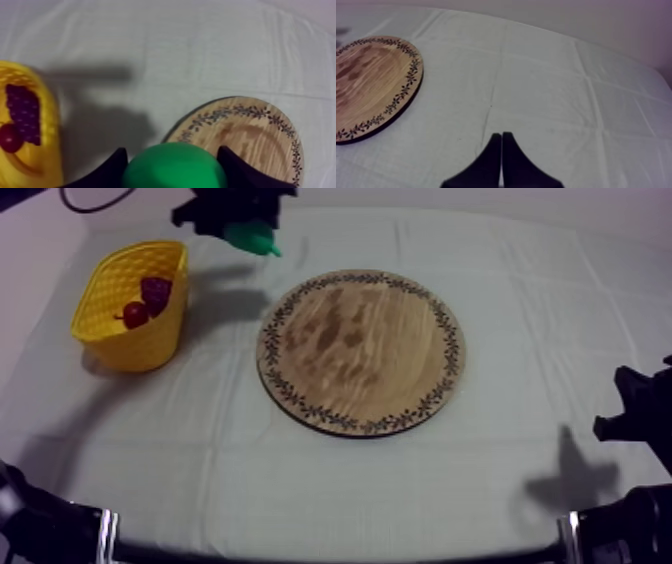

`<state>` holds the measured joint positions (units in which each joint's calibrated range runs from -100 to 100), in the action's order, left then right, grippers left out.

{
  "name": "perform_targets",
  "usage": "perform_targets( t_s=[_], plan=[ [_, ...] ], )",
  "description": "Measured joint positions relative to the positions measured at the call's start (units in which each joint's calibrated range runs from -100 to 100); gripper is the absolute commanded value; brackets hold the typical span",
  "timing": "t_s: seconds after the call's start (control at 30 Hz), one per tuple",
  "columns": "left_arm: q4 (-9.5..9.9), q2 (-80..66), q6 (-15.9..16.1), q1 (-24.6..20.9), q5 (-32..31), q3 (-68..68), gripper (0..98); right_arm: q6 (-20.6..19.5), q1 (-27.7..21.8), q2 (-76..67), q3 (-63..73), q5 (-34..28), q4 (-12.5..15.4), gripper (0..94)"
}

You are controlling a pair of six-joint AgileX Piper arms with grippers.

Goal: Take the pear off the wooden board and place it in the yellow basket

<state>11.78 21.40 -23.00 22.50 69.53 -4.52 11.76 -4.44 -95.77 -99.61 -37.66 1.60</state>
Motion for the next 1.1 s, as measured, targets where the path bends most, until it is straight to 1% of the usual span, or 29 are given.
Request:
perform_targets(
  t_s=[0.03, 0.1, 0.17, 0.37, 0.47, 0.67, 0.83, 1.0, 1.1],
  plan=[
    [-0.26, -1.88, 0.62, -0.78, -0.35, 1.76, 53.1, 0.00, 0.00, 0.00, 0.00, 0.00, 0.04, 0.5],
    [-0.26, -5.45, 1.89, -2.19, -0.54, 5.07, 54.9, 0.00, 0.00, 0.00, 0.00, 0.00, 0.04, 0.5],
    [-0.14, -8.68, 3.51, -3.90, -1.02, 7.85, 54.5, 0.00, 0.00, 0.00, 0.00, 0.00, -0.01, 0.5],
    [1.49, -14.61, 7.55, -9.85, -6.31, 11.27, 52.1, 0.02, 0.00, 0.00, 0.00, 0.00, -0.01, 0.5],
    [2.42, -15.62, 8.93, -12.58, -7.23, 12.62, 52.7, 0.02, 0.00, 0.00, 0.00, 0.00, -0.01, 0.5],
    [3.07, -16.14, 10.88, -16.84, -7.95, 16.46, 53.7, 0.02, 0.00, 0.00, 0.00, 0.00, -0.01, 0.5],
    [2.34, -16.14, 11.92, -19.13, -8.74, 21.01, 53.3, 0.02, 0.00, 0.00, 0.00, 0.00, -0.01, 0.5],
    [0.44, -16.02, 13.30, -20.17, -9.83, 24.61, 52.6, 0.02, 0.00, 0.00, 0.00, 0.00, -0.01, 0.5],
    [-0.63, -15.81, 13.53, -20.16, -10.60, 25.74, 51.9, 0.02, 0.00, 0.00, 0.00, 0.00, -0.01, 0.5]
  ],
)
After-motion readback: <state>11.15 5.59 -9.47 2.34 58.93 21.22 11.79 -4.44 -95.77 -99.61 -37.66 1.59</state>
